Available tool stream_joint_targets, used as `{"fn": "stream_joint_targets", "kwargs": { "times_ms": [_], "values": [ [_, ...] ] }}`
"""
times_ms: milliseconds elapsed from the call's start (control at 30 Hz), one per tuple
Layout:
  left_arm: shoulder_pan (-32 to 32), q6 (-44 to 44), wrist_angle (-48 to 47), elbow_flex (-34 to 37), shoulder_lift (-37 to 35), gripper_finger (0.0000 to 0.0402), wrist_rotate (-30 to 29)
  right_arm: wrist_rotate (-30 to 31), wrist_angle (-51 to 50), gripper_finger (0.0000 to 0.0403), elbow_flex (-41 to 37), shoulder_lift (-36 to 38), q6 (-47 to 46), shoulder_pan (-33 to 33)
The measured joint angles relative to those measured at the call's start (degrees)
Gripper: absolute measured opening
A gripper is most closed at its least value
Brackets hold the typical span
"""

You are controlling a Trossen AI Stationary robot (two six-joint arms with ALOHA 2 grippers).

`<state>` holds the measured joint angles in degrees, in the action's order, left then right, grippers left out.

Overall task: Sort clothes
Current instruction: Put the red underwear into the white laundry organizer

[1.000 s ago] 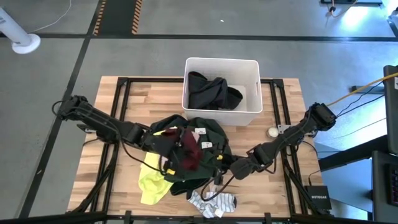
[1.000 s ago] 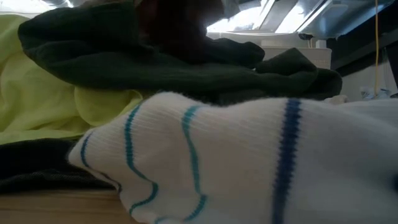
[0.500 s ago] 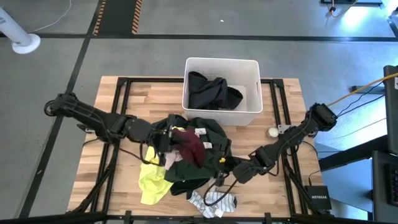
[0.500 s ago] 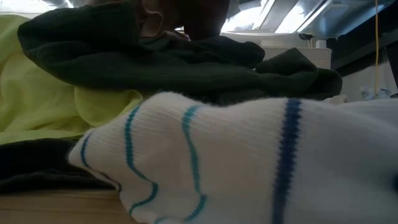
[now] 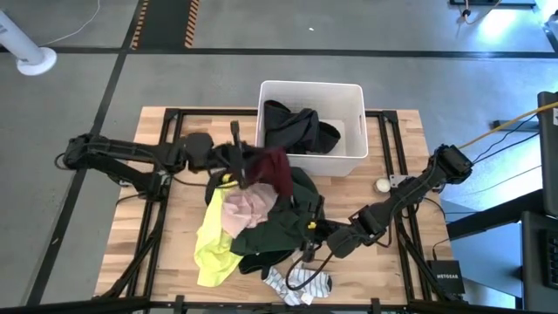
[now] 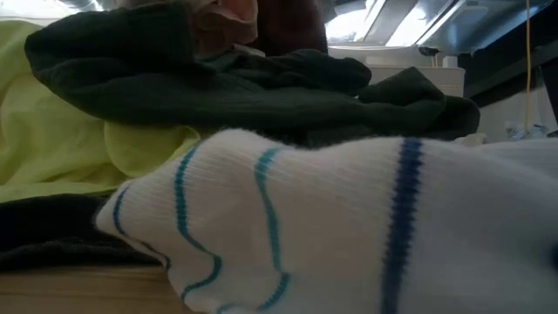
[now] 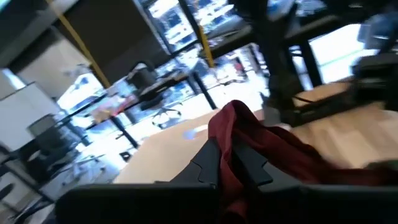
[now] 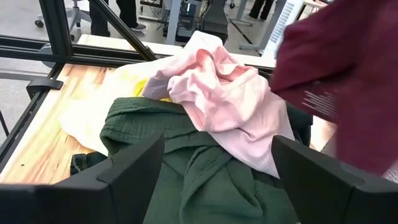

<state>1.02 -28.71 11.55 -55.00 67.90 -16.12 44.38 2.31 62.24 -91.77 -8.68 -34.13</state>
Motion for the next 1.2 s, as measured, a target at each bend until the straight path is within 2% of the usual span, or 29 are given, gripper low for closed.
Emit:
{"fn": "stream_joint_targets", "kwargs": {
  "times_ms": [267,500,1200],
  "values": [
    [-5.9,0.4,8.2,0.0,0.0,0.0008,0.0,0.0,-0.3,0.0317,0.0,0.0,0.0,0.0],
    [-8.9,2.3,10.4,0.0,0.0,0.0005,2.0,0.0,-0.4,0.0317,0.0,0.0,0.0,0.0],
    [-9.3,1.2,10.8,0.0,0.0,0.0005,2.2,0.0,-0.4,0.0317,-0.1,0.0,0.0,0.0]
  ]
}}
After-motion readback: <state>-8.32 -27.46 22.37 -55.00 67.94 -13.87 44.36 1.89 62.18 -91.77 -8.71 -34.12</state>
